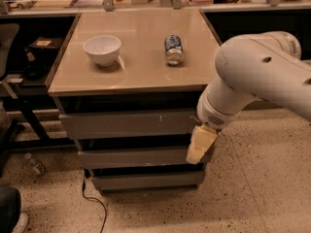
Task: Open top drawer
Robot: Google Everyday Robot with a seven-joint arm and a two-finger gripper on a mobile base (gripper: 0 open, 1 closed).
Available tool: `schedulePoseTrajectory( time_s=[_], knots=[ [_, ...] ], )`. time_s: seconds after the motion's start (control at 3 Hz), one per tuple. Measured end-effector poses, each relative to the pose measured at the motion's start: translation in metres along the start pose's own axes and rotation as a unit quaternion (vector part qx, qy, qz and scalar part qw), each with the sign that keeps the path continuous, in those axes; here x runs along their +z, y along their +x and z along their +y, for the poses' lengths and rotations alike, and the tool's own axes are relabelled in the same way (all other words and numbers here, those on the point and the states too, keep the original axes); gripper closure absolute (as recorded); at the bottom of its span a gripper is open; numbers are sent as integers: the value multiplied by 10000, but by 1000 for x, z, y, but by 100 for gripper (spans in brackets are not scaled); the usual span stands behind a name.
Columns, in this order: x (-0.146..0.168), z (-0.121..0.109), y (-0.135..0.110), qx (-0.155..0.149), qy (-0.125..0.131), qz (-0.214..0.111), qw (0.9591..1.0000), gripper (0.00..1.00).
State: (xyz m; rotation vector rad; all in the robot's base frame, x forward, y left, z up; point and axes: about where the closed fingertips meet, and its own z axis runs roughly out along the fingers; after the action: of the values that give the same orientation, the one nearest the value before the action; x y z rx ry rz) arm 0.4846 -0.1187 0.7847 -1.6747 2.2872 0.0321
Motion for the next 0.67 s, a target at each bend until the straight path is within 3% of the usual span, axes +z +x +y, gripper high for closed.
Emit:
schedulePoseTrajectory(
  time_s=[0.33,0.67],
  knots=[
    [36,-6,-4,153,-44,-167,9997,0],
    [36,-6,-4,153,-45,-167,9997,0]
  ],
)
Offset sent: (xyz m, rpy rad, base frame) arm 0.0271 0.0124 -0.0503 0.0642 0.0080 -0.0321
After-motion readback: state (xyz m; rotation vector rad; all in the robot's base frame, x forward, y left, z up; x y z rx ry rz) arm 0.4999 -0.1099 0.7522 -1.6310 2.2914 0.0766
